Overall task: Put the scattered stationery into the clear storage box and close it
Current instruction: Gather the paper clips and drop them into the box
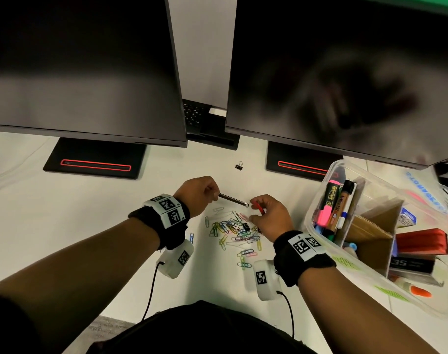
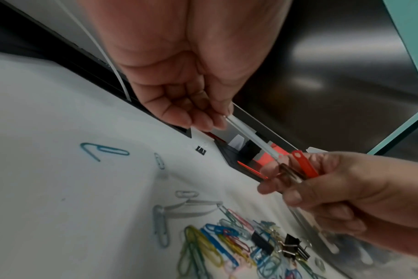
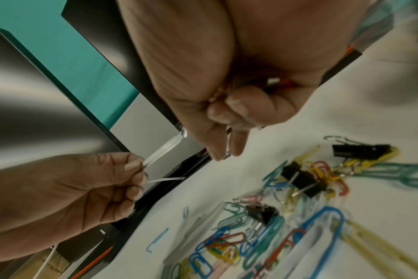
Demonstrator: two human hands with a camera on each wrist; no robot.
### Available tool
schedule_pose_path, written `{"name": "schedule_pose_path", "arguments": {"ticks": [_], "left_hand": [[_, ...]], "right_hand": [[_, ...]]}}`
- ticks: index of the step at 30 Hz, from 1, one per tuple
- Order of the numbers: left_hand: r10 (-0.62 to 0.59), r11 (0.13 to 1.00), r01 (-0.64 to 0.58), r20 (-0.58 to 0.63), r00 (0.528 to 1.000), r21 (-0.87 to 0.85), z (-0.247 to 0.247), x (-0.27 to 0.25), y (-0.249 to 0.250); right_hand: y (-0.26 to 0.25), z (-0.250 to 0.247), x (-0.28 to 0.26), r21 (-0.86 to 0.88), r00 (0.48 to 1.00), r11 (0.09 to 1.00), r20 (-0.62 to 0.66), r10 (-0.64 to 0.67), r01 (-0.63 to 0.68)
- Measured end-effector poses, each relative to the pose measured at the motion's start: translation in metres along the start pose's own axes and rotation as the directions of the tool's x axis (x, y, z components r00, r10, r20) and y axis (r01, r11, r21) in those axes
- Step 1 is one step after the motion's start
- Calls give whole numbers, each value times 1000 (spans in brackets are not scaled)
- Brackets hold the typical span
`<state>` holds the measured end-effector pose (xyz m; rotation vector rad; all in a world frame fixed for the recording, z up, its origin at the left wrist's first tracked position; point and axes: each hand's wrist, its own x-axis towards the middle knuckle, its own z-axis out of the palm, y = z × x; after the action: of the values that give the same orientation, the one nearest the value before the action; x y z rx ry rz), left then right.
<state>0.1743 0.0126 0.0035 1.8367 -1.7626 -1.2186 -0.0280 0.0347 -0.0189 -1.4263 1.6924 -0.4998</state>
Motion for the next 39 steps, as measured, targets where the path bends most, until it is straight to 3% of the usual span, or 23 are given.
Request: {"name": "schedule_pose_path", "arguments": {"ticks": [3, 5, 8, 11, 16, 22, 28, 30, 34, 39], "left_hand": [[9, 1000, -10, 48, 999, 13, 3, 1, 0], [40, 998, -43, 75, 996, 35, 8, 1, 4], [90, 993, -98, 105, 990, 72, 16, 2, 14], [93, 983, -105, 85, 992, 149, 24, 4, 15], [-29, 842, -86, 202, 979, 533, 33, 9, 0], [1, 800, -141, 234, 972, 583, 46, 9, -9], [6, 725, -186, 264, 965, 663, 49, 2, -11], [-8, 742, -172, 265, 964, 648, 45, 0, -13], [-21, 875, -87, 217, 976, 477, 34, -2, -20], [-39, 953, 5, 108, 993, 304, 18, -4, -34]], "right_hand": [[-12, -2, -4, 71, 996, 996, -69, -55, 60], [-21, -2, -5, 60, 994, 992, -32, -108, 110], [-27, 0, -4, -132, 986, 981, 98, -132, 145], [-21, 0, -4, -304, 988, 943, 116, -102, 133], [2, -8, -12, -427, 997, 903, 83, -2, 37], [17, -5, -30, -489, 979, 858, 193, -69, 157], [21, 6, -32, -597, 948, 757, 306, -90, 265], [21, 10, -31, -628, 944, 727, 320, -86, 279], [20, 11, -29, -618, 947, 736, 306, -99, 277], [26, 3, -33, -488, 962, 836, 222, -159, 250]]}}
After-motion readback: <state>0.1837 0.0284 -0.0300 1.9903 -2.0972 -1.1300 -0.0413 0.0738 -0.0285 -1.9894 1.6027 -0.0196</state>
